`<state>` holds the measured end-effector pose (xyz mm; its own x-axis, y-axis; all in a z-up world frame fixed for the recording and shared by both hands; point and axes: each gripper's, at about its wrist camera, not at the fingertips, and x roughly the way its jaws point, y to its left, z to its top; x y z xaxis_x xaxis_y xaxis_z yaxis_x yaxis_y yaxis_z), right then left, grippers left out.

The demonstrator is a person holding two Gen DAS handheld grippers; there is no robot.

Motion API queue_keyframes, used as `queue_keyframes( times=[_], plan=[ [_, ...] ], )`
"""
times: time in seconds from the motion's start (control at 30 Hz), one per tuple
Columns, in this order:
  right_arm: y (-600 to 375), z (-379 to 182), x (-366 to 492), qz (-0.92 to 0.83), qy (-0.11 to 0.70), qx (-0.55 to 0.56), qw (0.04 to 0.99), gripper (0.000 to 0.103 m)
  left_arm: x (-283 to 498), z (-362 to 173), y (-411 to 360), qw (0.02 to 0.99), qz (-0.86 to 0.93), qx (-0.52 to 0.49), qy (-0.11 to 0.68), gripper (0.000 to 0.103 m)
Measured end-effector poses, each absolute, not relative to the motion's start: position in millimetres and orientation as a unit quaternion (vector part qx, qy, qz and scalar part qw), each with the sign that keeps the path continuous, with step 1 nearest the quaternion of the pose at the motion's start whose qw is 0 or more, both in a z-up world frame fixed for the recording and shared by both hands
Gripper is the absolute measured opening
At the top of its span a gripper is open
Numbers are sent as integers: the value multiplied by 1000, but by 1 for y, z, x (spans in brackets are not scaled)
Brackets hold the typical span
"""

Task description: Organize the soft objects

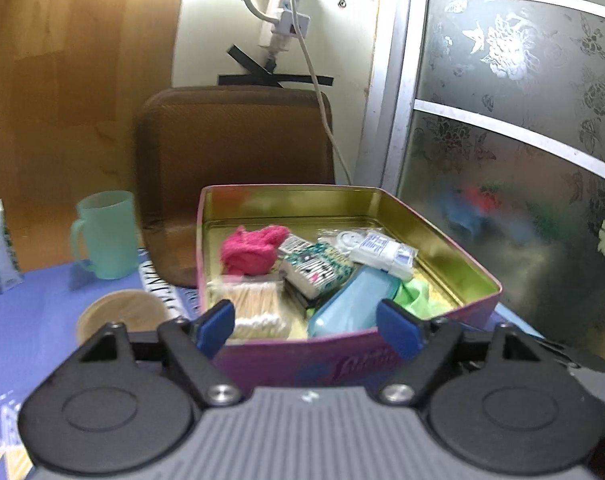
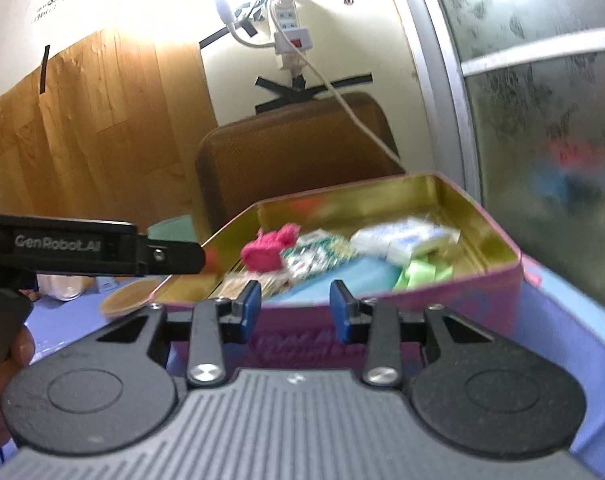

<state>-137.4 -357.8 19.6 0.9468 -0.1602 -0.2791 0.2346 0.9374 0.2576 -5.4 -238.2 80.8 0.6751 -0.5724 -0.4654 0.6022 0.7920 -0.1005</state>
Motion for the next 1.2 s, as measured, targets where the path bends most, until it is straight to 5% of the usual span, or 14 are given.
queue_keyframes(
  times=[0.17, 0.47, 1.2],
  plan=[
    [-344, 16, -150, -95, 152, 161, 970, 48, -29, 77, -223, 919, -310, 52, 238, 83],
    [-327, 21, -175, -87, 163, 189, 965, 50, -57, 68, -194, 926, -275, 60, 252, 102],
    [-295, 30, -224, -56, 147, 226, 961, 64, -124, 55, -156, 930, -227, 121, 262, 103]
  ],
)
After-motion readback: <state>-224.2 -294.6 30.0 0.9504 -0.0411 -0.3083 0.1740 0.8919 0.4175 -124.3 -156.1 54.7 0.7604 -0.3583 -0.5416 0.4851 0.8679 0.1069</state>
